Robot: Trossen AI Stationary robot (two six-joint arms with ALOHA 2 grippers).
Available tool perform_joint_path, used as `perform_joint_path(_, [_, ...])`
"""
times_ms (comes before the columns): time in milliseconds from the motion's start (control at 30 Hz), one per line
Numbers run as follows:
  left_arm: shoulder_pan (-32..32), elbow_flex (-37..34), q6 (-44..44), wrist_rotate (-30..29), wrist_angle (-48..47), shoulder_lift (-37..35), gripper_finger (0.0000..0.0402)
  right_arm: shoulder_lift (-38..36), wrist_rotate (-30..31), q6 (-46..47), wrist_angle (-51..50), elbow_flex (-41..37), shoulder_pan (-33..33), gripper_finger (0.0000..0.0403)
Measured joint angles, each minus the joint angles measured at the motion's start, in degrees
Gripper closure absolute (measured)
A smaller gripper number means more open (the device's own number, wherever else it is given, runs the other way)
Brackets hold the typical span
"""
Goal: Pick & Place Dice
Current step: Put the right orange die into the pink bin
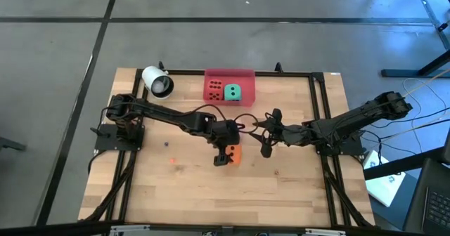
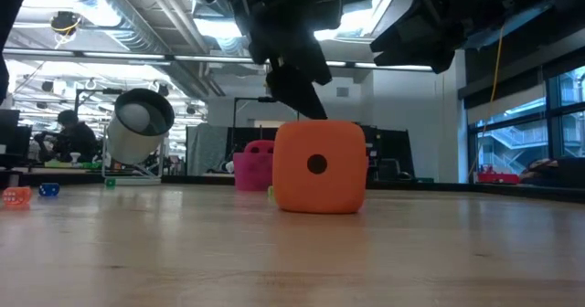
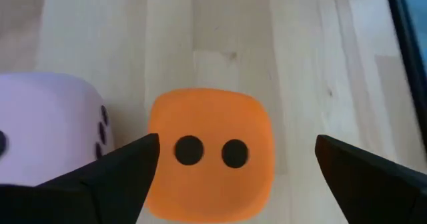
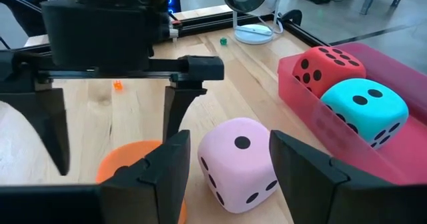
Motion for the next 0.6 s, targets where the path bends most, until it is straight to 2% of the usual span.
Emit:
perform_joint_path(167, [0.1,0.0,0.5,1.1,2.6,0.0,0.0003,0.0,0.0,0.0,0.0,0.0,0.0,0.0197])
perform_joint_path(367, [0.2,0.9,-5.3,1.6,2.7,-0.1,0.0003,0.0,0.0,0.0,0.0,0.0,0.0,0.0197])
perform_joint_path(600, [0.2,0.9,-1.4,1.5,2.5,-0.1,0.0002,0.0,0.0,0.1,0.0,0.0,0.0,0.0197])
